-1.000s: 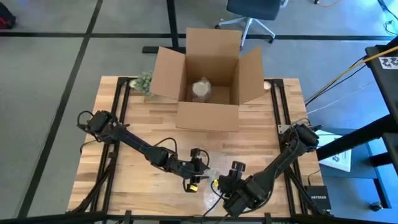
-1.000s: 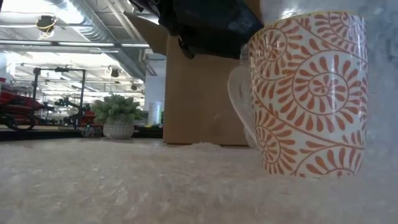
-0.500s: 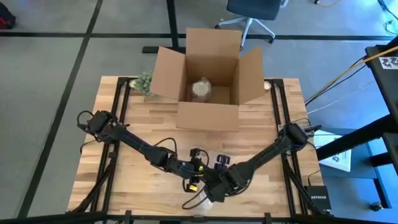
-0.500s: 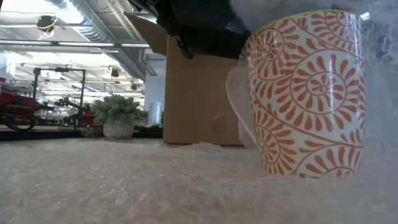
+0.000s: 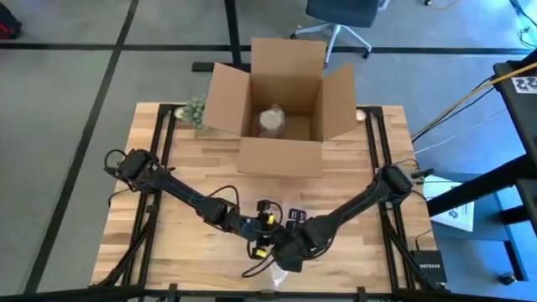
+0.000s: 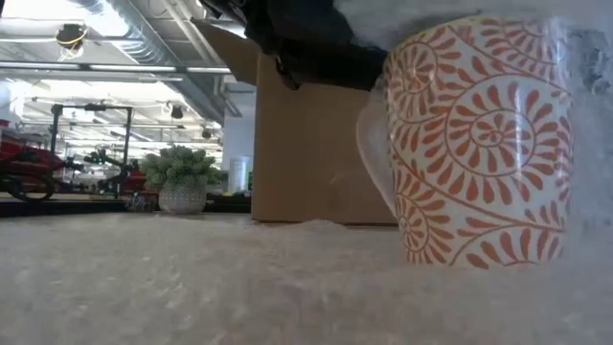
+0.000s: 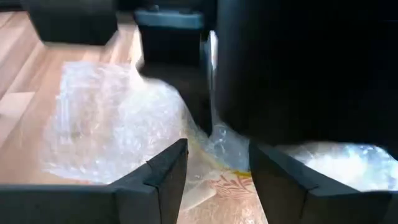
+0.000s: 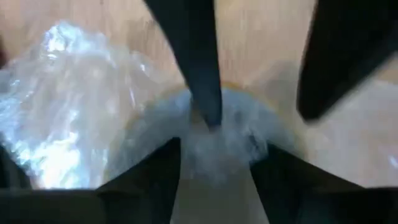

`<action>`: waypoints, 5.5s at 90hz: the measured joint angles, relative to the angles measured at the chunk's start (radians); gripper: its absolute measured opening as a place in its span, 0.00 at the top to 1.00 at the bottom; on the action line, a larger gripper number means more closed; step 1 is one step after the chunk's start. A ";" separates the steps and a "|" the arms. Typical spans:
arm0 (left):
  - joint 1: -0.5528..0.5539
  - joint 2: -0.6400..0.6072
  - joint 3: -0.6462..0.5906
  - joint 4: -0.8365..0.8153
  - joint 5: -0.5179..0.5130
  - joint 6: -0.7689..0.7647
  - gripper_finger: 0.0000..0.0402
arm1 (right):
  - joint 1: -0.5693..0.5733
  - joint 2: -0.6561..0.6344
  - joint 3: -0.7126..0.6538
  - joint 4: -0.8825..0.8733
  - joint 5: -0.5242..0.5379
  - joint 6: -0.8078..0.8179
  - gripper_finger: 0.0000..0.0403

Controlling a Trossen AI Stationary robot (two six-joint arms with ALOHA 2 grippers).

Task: Wrap mug
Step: Wrap the orange mug with bubble wrap

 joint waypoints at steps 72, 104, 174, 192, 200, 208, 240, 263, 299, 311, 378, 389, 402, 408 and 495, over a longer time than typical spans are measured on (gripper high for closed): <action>0.000 0.000 0.001 0.004 0.001 0.000 0.62 | 0.025 -0.068 0.021 0.116 -0.018 -0.022 0.57; 0.001 0.001 0.000 0.001 -0.008 0.000 0.62 | 0.025 0.023 0.022 -0.007 0.019 0.004 0.57; 0.001 0.004 -0.001 -0.035 0.008 0.003 0.62 | 0.017 -0.075 0.002 -0.033 0.064 0.060 0.57; -0.002 0.006 -0.002 -0.037 0.023 0.007 0.62 | 0.089 -0.101 0.026 -0.095 -0.054 0.212 0.57; -0.001 0.006 -0.002 -0.036 0.059 0.023 0.62 | 0.148 -0.069 0.025 -0.098 -0.069 0.300 0.57; -0.001 0.006 -0.001 -0.032 0.075 0.030 0.62 | 0.191 -0.029 0.024 -0.089 -0.014 0.364 0.57; -0.006 0.006 -0.001 0.054 0.153 0.017 0.62 | 0.203 0.100 0.029 -0.094 0.108 0.384 0.57; -0.002 0.006 -0.002 0.069 0.165 -0.038 0.62 | 0.202 0.115 0.026 -0.087 0.169 0.369 0.57; 0.001 0.001 0.055 0.098 0.163 -0.020 0.62 | 0.198 0.156 0.024 0.004 0.223 0.335 0.57; -0.001 0.002 0.057 0.043 0.164 -0.025 0.62 | 0.194 0.185 0.018 -0.008 0.281 0.337 0.57; -0.011 0.008 0.068 -0.023 0.163 -0.053 0.62 | 0.242 0.036 0.151 -0.119 0.463 0.307 0.57; -0.013 -0.015 0.080 -0.037 0.162 -0.052 0.62 | 0.239 0.038 0.150 -0.116 0.465 0.315 0.57; -0.013 -0.044 0.085 -0.032 0.157 -0.050 0.62 | 0.240 0.036 0.151 -0.090 0.475 0.313 0.57; -0.011 -0.044 0.085 -0.050 0.157 -0.050 0.62 | 0.239 0.036 0.151 -0.089 0.479 0.314 0.57; -0.086 -0.208 -0.010 -0.465 -0.162 -0.119 0.62 | 0.037 0.072 -0.040 0.235 0.052 0.047 0.98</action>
